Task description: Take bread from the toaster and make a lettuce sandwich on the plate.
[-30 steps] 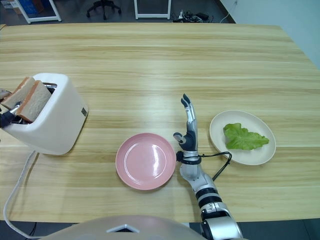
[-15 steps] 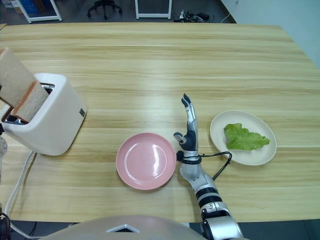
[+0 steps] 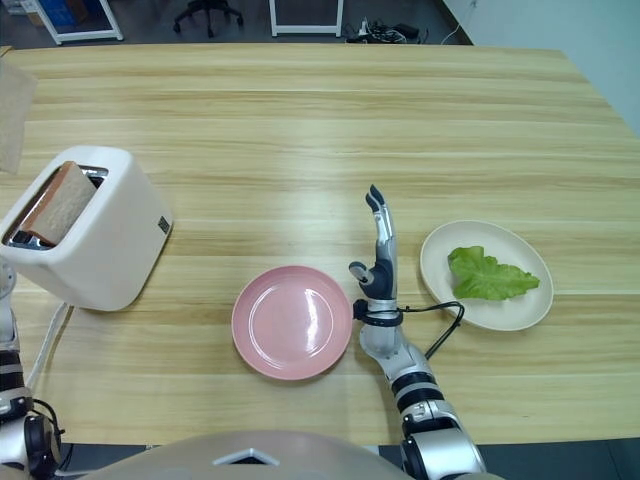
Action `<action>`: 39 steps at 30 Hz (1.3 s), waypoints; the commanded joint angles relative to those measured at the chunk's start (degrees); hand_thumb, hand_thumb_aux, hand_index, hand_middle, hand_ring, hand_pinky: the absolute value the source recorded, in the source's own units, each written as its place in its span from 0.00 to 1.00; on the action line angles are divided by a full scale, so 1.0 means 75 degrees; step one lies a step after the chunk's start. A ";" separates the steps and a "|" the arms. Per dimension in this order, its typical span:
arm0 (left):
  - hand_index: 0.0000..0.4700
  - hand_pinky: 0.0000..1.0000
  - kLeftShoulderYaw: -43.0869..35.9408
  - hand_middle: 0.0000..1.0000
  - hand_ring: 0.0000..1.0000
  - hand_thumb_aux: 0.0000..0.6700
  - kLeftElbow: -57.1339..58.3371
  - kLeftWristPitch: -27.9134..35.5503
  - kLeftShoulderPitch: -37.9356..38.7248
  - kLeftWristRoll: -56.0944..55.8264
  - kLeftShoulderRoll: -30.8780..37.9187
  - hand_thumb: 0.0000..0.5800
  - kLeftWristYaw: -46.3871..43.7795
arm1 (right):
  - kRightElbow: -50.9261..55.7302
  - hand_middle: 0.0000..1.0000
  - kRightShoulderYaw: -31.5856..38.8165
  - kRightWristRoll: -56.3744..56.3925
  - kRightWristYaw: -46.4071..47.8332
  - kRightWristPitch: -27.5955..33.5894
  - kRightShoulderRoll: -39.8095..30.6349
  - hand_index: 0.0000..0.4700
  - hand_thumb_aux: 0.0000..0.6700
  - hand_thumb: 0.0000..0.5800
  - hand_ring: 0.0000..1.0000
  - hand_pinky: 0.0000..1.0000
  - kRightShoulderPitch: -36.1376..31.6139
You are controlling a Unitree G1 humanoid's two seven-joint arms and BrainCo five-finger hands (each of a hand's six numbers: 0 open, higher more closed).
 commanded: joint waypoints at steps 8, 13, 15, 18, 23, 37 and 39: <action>1.00 1.00 -0.2778 1.00 1.00 1.00 -0.2263 -0.0576 0.1656 -0.1509 -0.1295 1.00 -0.3265 | 0.0214 0.00 0.0009 0.0066 -0.0016 0.0009 0.0028 0.00 0.00 0.00 0.00 0.00 0.0200; 1.00 1.00 -0.4158 1.00 1.00 1.00 -0.1825 -0.0678 0.2223 -0.1778 -0.1680 1.00 -0.4600 | 0.0105 0.00 -0.0070 0.0095 -0.0048 0.0023 -0.0011 0.00 0.00 0.00 0.00 0.00 0.0134; 1.00 1.00 -0.4560 1.00 1.00 1.00 -0.1509 -0.0738 0.2419 -0.1747 -0.1744 1.00 -0.5011 | 0.0015 0.00 -0.0130 0.0117 -0.0058 0.0027 -0.0049 0.00 0.00 0.00 0.00 0.00 0.0113; 1.00 1.00 -0.4904 1.00 1.00 1.00 -0.0940 -0.0900 0.2589 -0.1511 -0.1709 1.00 -0.5470 | -0.0207 0.00 -0.0271 0.0147 -0.0066 0.0029 -0.0123 0.00 0.00 0.00 0.00 0.00 0.0131; 1.00 1.00 -0.5104 1.00 1.00 1.00 -0.0071 -0.1377 0.2608 -0.0600 -0.1605 1.00 -0.5513 | -0.0950 0.00 -0.0676 0.0213 -0.0013 0.0053 -0.0367 0.00 0.00 0.00 0.00 0.00 0.0340; 1.00 1.00 -0.5402 1.00 1.00 1.00 0.1498 -0.2311 0.1921 0.3394 -0.1163 1.00 -0.2875 | -0.2092 0.00 -0.2583 -0.0689 -0.0835 0.1071 -0.2047 0.00 0.00 0.00 0.00 0.00 0.1174; 1.00 1.00 -0.5475 1.00 1.00 1.00 0.1528 -0.2220 0.1871 0.3902 -0.1094 1.00 -0.2337 | -0.2006 0.00 -0.2682 -0.1142 -0.1222 0.1345 -0.2368 0.00 0.00 0.00 0.00 0.00 0.1265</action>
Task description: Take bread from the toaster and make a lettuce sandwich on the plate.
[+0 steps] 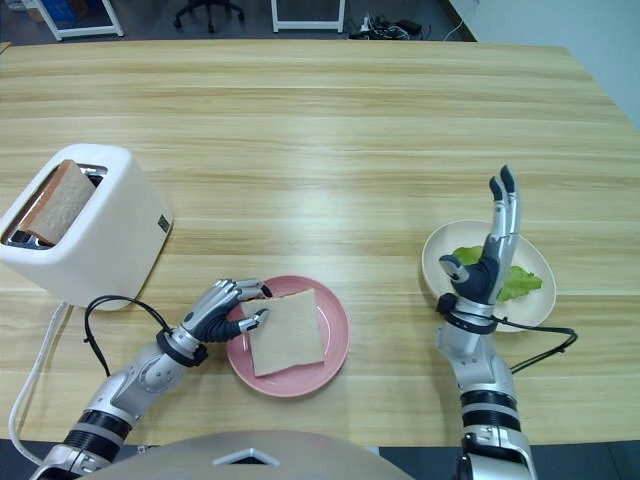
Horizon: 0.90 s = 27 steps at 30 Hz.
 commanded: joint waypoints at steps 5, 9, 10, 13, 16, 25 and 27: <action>1.00 1.00 -0.0265 1.00 1.00 1.00 0.0049 0.0409 -0.0181 0.1556 0.0342 1.00 0.1704 | 0.0546 0.00 -0.0263 -0.1829 -0.1556 0.1773 -0.1467 0.00 0.00 0.00 0.00 0.00 0.0425; 1.00 1.00 -0.0467 1.00 1.00 1.00 -0.0140 0.0889 -0.0180 0.2326 0.0500 1.00 0.2432 | 0.1548 0.00 -0.0095 -0.2419 -0.1830 0.3308 -0.2393 0.00 0.00 0.00 0.00 0.00 0.0520; 1.00 0.99 -0.0508 0.99 0.99 1.00 -0.0172 0.1004 -0.0180 0.2452 0.0533 1.00 0.2573 | 0.1822 0.00 -0.0022 -0.2356 -0.1757 0.3466 -0.2540 0.00 0.00 0.00 0.00 0.00 0.0491; 0.76 0.80 -0.0610 0.80 0.80 0.76 -0.0394 0.1403 -0.0156 0.2896 0.0674 0.94 0.3057 | 0.2758 0.00 0.0405 -0.2195 -0.1276 0.3867 -0.2927 0.00 0.00 0.00 0.00 0.00 0.0253; 0.00 0.00 -0.0653 0.00 0.00 0.00 -0.0656 0.1740 -0.0063 0.3130 0.0797 0.00 0.3432 | 0.3585 0.00 0.0975 -0.2161 -0.0768 0.4043 -0.3141 0.00 0.00 0.00 0.00 0.00 -0.0231; 0.00 0.00 -0.0759 0.00 0.00 0.00 -0.1488 0.2901 0.0217 0.3964 0.1064 0.00 0.4496 | 0.3600 0.00 0.2401 -0.2057 0.0799 0.4290 -0.3586 0.00 0.00 0.00 0.00 0.00 -0.0884; 0.00 0.00 -0.0732 0.00 0.00 0.00 -0.1612 0.3059 0.0323 0.3944 0.1094 0.00 0.4594 | 0.3351 0.00 0.2435 -0.1988 0.1038 0.4491 -0.3740 0.00 0.00 0.00 0.00 0.00 -0.0714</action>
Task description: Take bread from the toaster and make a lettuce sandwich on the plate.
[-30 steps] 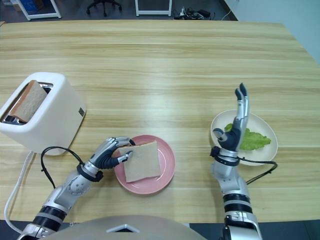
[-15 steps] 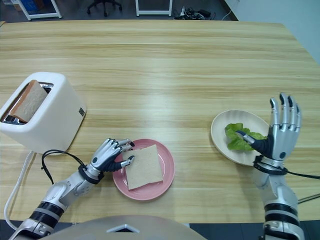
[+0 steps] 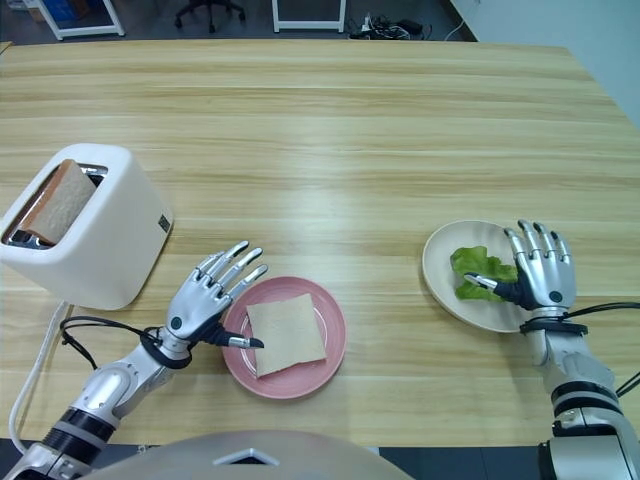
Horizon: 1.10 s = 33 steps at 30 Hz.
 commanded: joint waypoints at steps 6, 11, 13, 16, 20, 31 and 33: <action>0.00 0.00 0.0534 0.00 0.00 0.00 -0.0994 0.0658 0.0849 -0.0316 0.0359 0.00 0.0456 | -0.1387 0.00 0.0201 0.0633 0.1726 0.0402 -0.0689 0.00 0.00 0.00 0.00 0.00 0.0917; 0.00 0.00 0.0717 0.00 0.00 0.00 -0.1103 0.0670 0.1157 -0.0537 0.0457 0.00 0.0468 | -0.2236 0.00 0.0146 0.0946 0.2662 0.0558 -0.0845 0.00 0.00 0.00 0.00 0.00 0.1570; 0.00 0.00 0.0794 0.00 0.00 0.00 -0.1170 0.0636 0.1195 -0.0645 0.0505 0.00 0.0434 | -0.2323 0.00 0.0157 0.1037 0.2926 0.0572 -0.0872 0.00 0.00 0.00 0.00 0.00 0.1679; 0.00 0.00 0.0853 0.00 0.00 0.00 -0.1229 0.0525 0.1215 -0.0826 0.0580 0.00 0.0414 | -0.2196 0.00 0.0166 0.1083 0.2958 0.0607 -0.0846 0.24 0.24 0.43 0.00 0.00 0.1626; 0.00 0.00 0.0883 0.00 0.00 0.00 -0.1249 0.0435 0.1250 -0.0884 0.0605 0.00 0.0458 | -0.2116 0.00 0.0175 0.1001 0.2590 0.0727 -0.0787 0.55 0.55 0.80 0.00 0.00 0.1517; 0.00 0.00 0.0957 0.00 0.00 0.00 -0.1125 0.0397 0.1321 -0.1005 0.0545 0.00 0.0561 | -0.2096 0.00 0.0388 0.0759 0.1485 0.0728 -0.0736 0.80 0.80 0.96 0.00 0.00 0.1255; 0.00 0.00 0.0962 0.00 0.00 0.00 -0.1102 0.0400 0.1325 -0.1019 0.0529 0.00 0.0590 | -0.2354 0.00 0.0310 0.0660 0.1093 0.0797 -0.0739 0.83 0.83 0.97 0.00 0.00 0.1272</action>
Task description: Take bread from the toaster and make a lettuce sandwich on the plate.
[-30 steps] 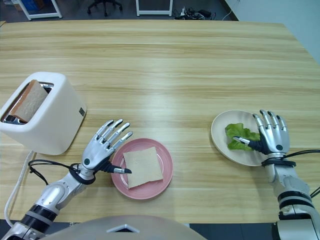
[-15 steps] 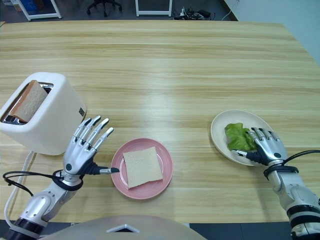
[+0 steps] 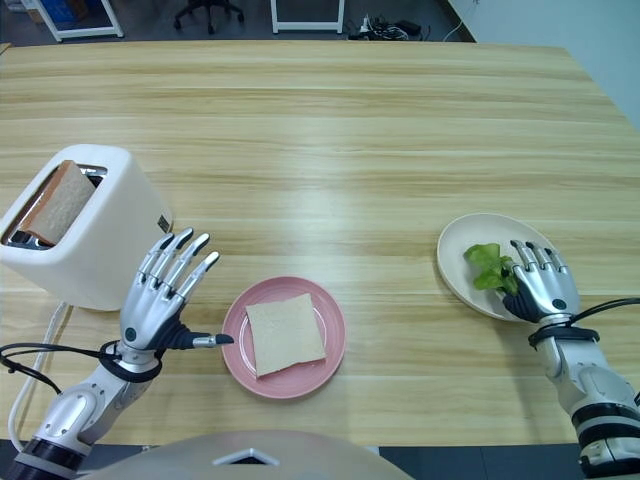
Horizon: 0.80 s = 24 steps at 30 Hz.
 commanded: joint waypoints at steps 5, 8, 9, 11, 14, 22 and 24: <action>0.00 0.00 0.0151 0.00 0.00 0.00 0.0149 0.0026 0.0032 -0.0101 0.0003 0.00 0.0173 | -0.1636 0.00 -0.0248 -0.0418 -0.1485 0.0361 0.0194 0.91 0.91 0.99 0.00 0.00 0.0181; 0.00 0.00 0.0229 0.00 0.00 0.00 0.0181 0.0041 0.0023 -0.0132 0.0007 0.00 0.0241 | -0.2504 0.00 -0.0261 -0.0577 -0.1742 0.0426 0.0388 0.97 0.97 1.00 0.00 0.00 0.0335; 0.00 0.00 0.0241 0.00 0.00 0.00 0.0198 0.0049 0.0025 -0.0136 0.0002 0.00 0.0257 | -0.2748 0.00 -0.0219 -0.0635 -0.1781 0.0387 0.0462 0.98 0.98 1.00 0.00 0.00 0.0341; 0.00 0.00 0.0257 0.00 0.00 0.00 0.0232 0.0058 0.0009 -0.0138 -0.0018 0.00 0.0284 | -0.3144 0.00 -0.0093 -0.0758 -0.1821 0.0265 0.0614 1.00 1.00 1.00 0.00 0.00 0.0295; 0.00 0.00 0.0255 0.00 0.00 0.00 0.0282 0.0054 -0.0039 -0.0142 -0.0041 0.00 0.0296 | -0.3590 0.00 0.0070 -0.0967 -0.1914 0.0069 0.0861 1.00 1.00 1.00 0.00 0.00 0.0143; 0.00 0.00 0.0183 0.00 0.00 0.00 0.0430 0.0079 -0.0137 -0.0124 -0.0155 0.00 0.0408 | -0.3683 0.00 0.0566 -0.1398 -0.2243 -0.0711 0.1282 1.00 1.00 1.00 0.00 0.00 -0.0231; 0.00 0.00 0.0211 0.00 0.00 0.00 0.0510 0.0100 -0.0206 -0.0142 -0.0185 0.00 0.0453 | -0.3973 0.00 0.0706 -0.1546 -0.2331 -0.0986 0.1292 1.00 1.00 1.00 0.00 0.00 -0.0240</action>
